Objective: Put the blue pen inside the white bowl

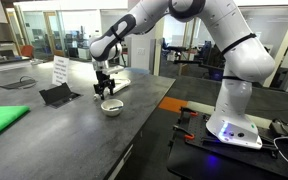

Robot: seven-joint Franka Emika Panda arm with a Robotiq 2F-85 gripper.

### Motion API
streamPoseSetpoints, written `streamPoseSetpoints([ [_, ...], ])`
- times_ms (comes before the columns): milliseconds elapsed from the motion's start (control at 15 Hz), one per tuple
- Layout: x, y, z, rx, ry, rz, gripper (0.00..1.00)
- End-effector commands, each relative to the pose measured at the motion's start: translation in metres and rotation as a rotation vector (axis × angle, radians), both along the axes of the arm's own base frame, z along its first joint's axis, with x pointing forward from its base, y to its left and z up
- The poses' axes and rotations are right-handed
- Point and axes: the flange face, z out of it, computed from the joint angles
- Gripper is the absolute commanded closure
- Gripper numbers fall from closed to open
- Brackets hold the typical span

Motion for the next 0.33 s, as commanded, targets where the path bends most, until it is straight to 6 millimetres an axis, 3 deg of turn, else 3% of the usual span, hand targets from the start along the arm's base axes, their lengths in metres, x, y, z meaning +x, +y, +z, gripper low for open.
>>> streamPoseSetpoints([
  [0,-0.011,-0.001,0.041,-0.004,0.006,0.013,0.0],
  [267,-0.018,0.006,0.099,-0.017,-0.034,0.05,0.0],
])
